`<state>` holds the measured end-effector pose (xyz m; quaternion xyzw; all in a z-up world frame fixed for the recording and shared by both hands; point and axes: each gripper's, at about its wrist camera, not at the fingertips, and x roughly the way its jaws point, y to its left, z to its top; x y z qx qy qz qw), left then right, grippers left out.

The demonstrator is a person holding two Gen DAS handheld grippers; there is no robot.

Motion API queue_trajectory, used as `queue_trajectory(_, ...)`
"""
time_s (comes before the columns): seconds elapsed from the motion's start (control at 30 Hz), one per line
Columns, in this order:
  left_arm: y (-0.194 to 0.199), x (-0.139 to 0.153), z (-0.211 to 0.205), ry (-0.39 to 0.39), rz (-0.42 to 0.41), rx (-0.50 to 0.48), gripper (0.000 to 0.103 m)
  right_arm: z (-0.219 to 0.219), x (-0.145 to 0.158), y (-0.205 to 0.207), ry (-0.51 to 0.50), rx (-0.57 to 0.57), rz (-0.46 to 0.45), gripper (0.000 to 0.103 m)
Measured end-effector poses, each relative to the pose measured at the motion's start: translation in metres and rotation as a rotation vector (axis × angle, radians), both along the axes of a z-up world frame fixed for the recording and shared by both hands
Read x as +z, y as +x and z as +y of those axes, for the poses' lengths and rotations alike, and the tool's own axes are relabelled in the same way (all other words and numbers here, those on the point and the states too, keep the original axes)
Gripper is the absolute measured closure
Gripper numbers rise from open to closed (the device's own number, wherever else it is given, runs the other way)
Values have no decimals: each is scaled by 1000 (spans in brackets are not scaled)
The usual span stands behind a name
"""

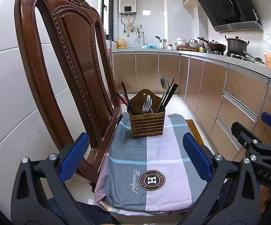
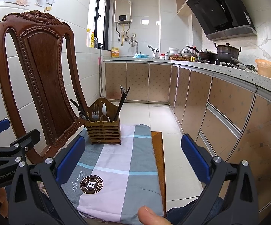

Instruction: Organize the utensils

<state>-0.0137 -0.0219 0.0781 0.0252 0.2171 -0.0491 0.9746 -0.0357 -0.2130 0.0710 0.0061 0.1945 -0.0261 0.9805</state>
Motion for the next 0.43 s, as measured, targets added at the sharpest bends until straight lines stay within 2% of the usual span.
queue_trajectory(0.43, 6, -6, -2, 6, 25, 8, 4, 1, -6, 7, -8, -7, 21, 3)
